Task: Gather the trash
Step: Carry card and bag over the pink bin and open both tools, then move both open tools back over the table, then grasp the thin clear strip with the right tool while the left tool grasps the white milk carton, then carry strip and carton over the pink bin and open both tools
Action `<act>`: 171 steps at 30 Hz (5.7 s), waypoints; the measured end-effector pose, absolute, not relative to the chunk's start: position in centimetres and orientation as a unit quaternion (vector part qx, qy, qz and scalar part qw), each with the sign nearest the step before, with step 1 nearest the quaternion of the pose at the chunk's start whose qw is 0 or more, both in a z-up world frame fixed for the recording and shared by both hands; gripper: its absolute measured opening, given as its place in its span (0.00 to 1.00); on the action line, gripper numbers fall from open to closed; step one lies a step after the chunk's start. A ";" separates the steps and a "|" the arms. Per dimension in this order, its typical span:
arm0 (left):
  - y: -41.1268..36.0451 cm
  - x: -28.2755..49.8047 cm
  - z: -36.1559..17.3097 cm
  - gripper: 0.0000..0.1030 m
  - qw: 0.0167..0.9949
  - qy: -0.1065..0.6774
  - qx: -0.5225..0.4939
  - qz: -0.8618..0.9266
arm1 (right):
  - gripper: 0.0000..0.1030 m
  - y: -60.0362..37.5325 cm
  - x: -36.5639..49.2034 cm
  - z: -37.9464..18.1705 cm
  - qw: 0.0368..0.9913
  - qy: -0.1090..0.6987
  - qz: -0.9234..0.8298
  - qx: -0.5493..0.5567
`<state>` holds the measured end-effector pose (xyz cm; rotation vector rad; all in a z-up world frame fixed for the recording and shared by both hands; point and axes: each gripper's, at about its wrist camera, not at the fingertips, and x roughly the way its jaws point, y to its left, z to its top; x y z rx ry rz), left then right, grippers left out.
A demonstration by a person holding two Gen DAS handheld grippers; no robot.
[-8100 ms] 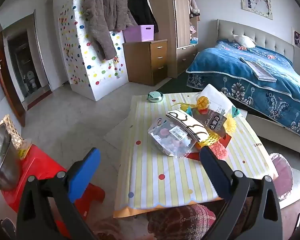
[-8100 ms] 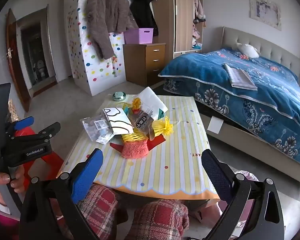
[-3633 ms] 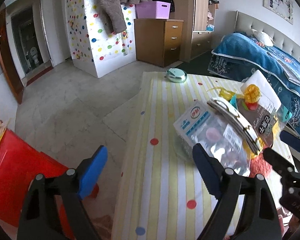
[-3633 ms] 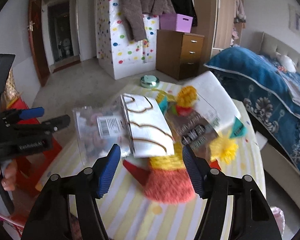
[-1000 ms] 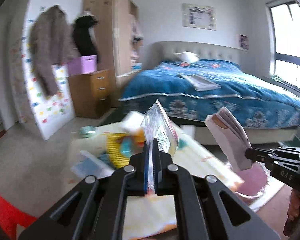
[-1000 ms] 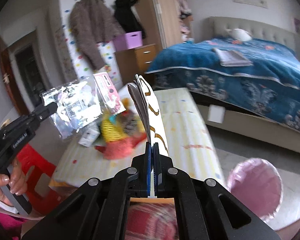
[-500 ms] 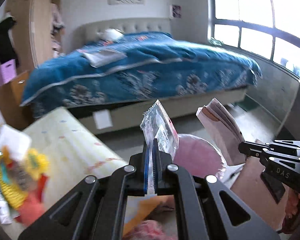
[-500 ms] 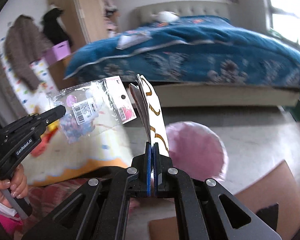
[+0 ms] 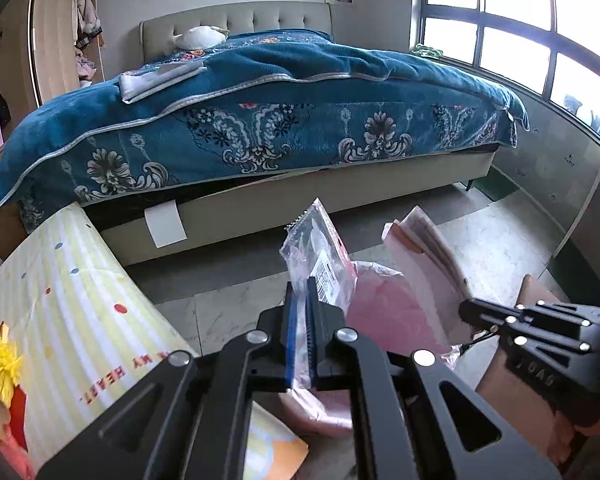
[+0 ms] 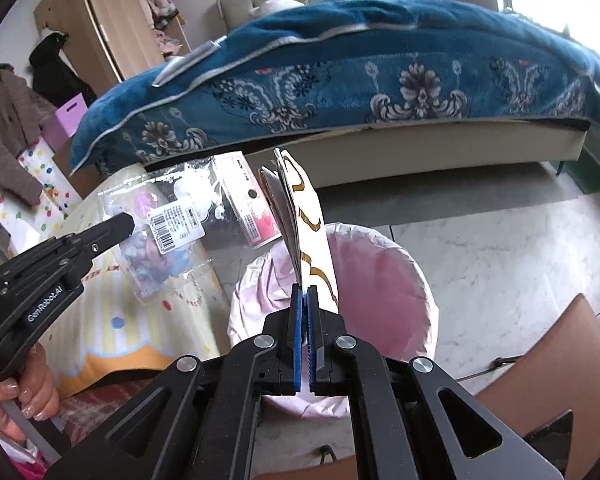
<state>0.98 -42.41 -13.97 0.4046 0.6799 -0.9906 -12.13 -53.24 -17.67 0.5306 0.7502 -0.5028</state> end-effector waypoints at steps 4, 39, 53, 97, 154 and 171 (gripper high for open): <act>-42.8 1.7 -14.5 0.42 0.805 0.327 0.184 -0.459 | 0.10 -53.9 -11.9 -18.6 0.859 0.363 -0.252 0.258; -9.5 5.4 -6.4 0.69 0.930 0.321 0.062 -0.166 | 0.46 -28.6 -4.5 -7.0 0.938 0.337 -0.007 0.083; -4.8 10.8 -8.5 0.80 0.935 0.342 0.057 -0.069 | 0.74 -25.7 5.8 -9.5 0.927 0.363 0.041 0.079; -3.2 13.7 -9.7 0.92 0.921 0.388 0.028 -0.021 | 0.00 -23.2 5.1 -6.4 0.959 0.282 0.030 0.015; -24.0 0.5 -6.5 0.83 0.863 0.314 0.117 -0.377 | 0.00 -37.4 -10.7 -6.0 0.945 0.270 -0.144 0.113; -40.0 -2.3 -11.6 0.83 0.782 0.344 0.182 -0.487 | 0.00 -50.0 -15.5 -12.5 0.885 0.322 -0.282 0.185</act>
